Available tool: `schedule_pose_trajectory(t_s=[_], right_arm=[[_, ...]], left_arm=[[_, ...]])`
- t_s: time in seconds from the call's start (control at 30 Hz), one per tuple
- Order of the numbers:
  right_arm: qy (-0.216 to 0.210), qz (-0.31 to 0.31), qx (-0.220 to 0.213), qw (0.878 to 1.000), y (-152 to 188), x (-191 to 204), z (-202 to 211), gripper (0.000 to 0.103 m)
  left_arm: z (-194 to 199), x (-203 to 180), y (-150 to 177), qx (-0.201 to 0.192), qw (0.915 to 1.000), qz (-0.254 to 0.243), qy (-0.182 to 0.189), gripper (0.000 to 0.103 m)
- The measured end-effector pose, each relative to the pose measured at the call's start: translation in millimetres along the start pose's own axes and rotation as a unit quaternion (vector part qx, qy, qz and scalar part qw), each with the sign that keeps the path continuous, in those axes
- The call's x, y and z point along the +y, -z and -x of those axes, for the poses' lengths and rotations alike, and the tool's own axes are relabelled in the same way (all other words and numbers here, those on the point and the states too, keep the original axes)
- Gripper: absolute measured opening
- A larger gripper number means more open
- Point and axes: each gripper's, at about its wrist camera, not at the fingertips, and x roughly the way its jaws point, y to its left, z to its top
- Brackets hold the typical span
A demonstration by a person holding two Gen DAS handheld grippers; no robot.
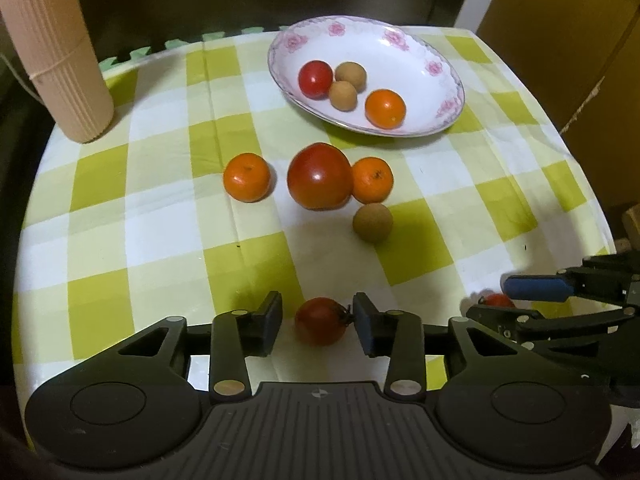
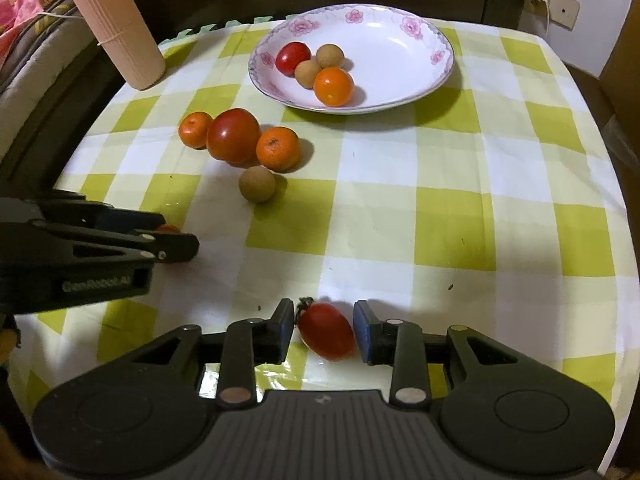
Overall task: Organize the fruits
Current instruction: 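Grasp a small red tomato with the left gripper while the right gripper holds its tomato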
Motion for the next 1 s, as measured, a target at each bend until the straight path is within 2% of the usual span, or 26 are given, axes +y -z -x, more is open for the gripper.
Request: schedule_pose_trajectory(t_s=[0.13,0.3,0.53,0.7,0.87,0.93,1.0], right_arm=[[-0.007,-0.012,-0.001,1.000,-1,-5,2,0.042],[-0.012,-0.008,-0.004,1.000,0,-4,4,0.046],[-0.010,0.000,0.003,1.000,0,-2,0,0.046],[-0.010,0.005,0.005,1.000,0,0,-2,0.046],[-0.002,0.010,0.005,1.000,1,3,-3,0.046],[0.003,0.011,0.004,1.000,1,4,-3,0.041],[0.013,0.016,0.001,1.000,1,4,-3,0.032]], left_arm=[[0,-1,1,0.003,1.0000,0.002,0.003,0.057],[-1,-1,0,0.005,1.0000,0.004,0.005,0.059],[-2,-4,0,0.008,0.9999,-0.002,0.006,0.059],[-4,-8,2,0.011,0.9999,-0.008,0.008,0.055],[-6,-12,4,0.015,0.9998,-0.013,0.002,0.042],[-8,-11,4,0.019,0.9997,-0.012,0.002,0.038],[-7,-13,4,0.018,0.9997,-0.017,-0.001,0.038]])
